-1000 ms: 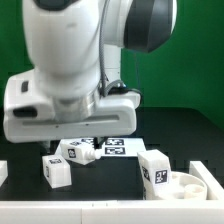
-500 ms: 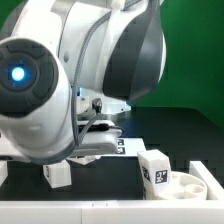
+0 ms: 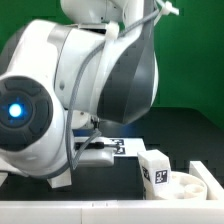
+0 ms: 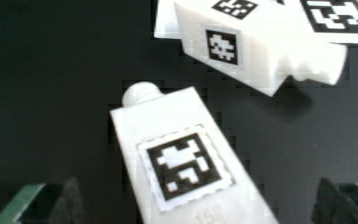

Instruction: Assemble stool

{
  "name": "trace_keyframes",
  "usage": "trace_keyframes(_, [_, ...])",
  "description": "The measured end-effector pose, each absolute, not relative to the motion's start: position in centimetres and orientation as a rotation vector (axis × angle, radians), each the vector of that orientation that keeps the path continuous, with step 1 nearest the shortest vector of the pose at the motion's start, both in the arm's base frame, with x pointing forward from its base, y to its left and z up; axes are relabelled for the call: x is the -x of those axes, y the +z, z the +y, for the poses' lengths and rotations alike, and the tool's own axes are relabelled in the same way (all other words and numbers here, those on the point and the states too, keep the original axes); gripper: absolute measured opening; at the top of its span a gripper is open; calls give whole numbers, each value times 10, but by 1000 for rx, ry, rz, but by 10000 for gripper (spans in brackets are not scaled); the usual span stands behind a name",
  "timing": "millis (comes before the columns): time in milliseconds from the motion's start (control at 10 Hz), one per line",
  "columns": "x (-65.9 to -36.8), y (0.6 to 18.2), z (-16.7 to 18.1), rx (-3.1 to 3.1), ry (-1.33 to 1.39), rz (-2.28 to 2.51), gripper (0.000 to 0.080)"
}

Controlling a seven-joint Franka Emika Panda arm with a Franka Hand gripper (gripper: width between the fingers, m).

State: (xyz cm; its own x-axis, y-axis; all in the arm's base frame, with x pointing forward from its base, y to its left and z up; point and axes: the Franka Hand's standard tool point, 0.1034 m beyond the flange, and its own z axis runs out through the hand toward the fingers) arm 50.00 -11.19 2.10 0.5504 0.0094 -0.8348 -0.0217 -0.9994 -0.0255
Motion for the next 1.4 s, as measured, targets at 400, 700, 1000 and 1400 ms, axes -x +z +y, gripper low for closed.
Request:
trace_keyframes(400, [-499,14,-113,2756,1462,29,649])
trace_keyframes(700, [-499,14,-114,2756,1462,32,333])
trace_keyframes(1000, [-514,55,-102,2751,1463,86,333])
trace_keyframes(1400, [-538,122,-88,2928,1122,57,333])
